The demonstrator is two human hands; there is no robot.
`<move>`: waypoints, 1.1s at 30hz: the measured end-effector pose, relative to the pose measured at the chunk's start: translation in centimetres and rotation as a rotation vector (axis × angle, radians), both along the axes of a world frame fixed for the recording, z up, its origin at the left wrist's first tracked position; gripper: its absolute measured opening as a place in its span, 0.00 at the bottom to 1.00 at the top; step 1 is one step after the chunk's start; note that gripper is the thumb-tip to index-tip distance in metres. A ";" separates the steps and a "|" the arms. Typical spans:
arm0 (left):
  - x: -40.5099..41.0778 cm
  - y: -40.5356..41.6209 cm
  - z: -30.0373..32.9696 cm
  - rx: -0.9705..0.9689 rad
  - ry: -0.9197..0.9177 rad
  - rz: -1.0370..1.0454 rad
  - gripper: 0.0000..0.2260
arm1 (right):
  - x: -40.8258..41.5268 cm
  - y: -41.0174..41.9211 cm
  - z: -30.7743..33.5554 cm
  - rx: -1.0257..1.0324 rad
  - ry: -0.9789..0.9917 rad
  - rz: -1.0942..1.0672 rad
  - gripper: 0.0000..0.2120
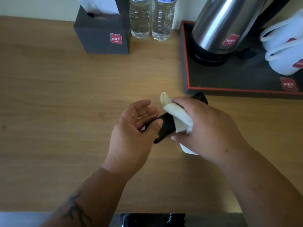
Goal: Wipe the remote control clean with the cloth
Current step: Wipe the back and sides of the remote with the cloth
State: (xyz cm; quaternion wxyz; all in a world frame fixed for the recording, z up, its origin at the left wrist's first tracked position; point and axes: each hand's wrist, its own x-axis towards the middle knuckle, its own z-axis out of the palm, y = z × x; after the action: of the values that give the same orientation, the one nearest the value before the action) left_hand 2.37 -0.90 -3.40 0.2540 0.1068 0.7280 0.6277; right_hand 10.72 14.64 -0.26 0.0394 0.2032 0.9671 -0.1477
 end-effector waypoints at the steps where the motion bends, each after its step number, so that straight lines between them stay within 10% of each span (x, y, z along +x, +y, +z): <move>1: -0.1 -0.1 0.1 0.018 -0.018 -0.023 0.22 | -0.2 0.1 0.1 0.022 0.023 0.000 0.37; 9: -1.0 0.3 0.4 0.196 -0.162 -0.051 0.39 | -1.4 0.8 1.8 -0.210 0.084 -0.143 0.32; 15: 0.0 2.8 -0.7 0.359 -0.371 -0.139 0.19 | -1.1 0.1 1.8 -0.381 0.129 -0.246 0.23; 22: -0.7 4.1 1.4 0.184 -0.202 0.008 0.12 | 1.0 1.8 2.7 -0.794 0.273 -0.433 0.21; 33: 0.0 6.0 2.0 -0.041 0.161 -0.350 0.04 | -0.6 2.0 6.5 -0.169 0.429 0.173 0.13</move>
State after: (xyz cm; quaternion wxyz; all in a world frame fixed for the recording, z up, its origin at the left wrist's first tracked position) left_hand 2.38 5.05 -1.43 0.3024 0.2766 0.7291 0.5482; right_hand 10.16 16.62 6.23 -0.1376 0.0796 0.9513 -0.2640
